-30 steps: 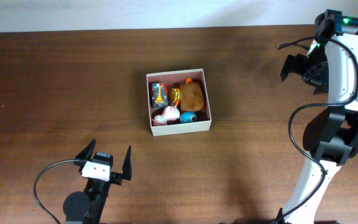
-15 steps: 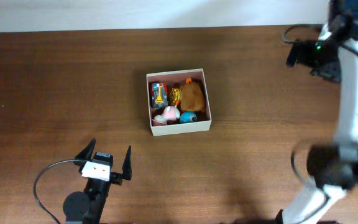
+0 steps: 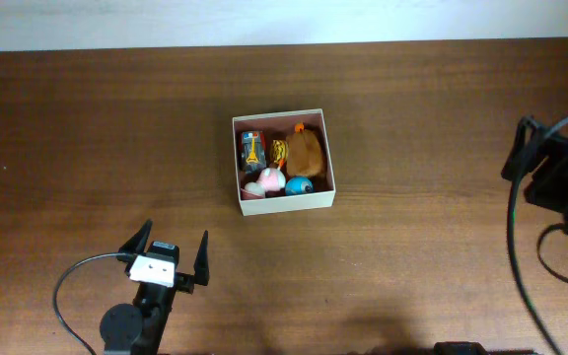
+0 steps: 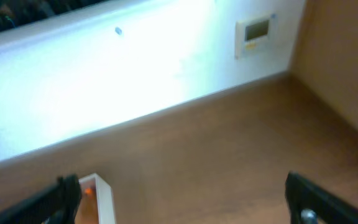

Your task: Pack container

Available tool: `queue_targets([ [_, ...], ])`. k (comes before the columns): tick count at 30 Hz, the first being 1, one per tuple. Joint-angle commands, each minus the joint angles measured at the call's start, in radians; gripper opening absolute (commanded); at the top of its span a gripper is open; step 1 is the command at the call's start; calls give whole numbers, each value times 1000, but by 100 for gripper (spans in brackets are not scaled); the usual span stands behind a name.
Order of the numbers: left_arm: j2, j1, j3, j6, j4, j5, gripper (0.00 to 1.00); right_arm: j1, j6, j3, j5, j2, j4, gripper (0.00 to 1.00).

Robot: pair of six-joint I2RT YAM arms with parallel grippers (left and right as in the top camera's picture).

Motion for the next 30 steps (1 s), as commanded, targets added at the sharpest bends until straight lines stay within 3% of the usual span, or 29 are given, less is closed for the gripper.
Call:
queue_targets([
  [1, -10, 5, -5, 13, 1, 8, 100, 5, -2, -332, -89, -188, 271, 98],
  [6, -10, 5, -5, 13, 1, 8, 99, 5, -2, -734, -179, -389, 681, 99],
  [10, -10, 5, -5, 13, 1, 8, 100, 6, -2, -967, -231, -481, 891, 99],
  [20, -10, 5, -5, 13, 1, 8, 99, 14, -2, -1347, -240, -776, 1042, 99],
  [30, -10, 5, -5, 13, 1, 8, 100, 60, -2, -1497, -245, -911, 1034, 99],
])
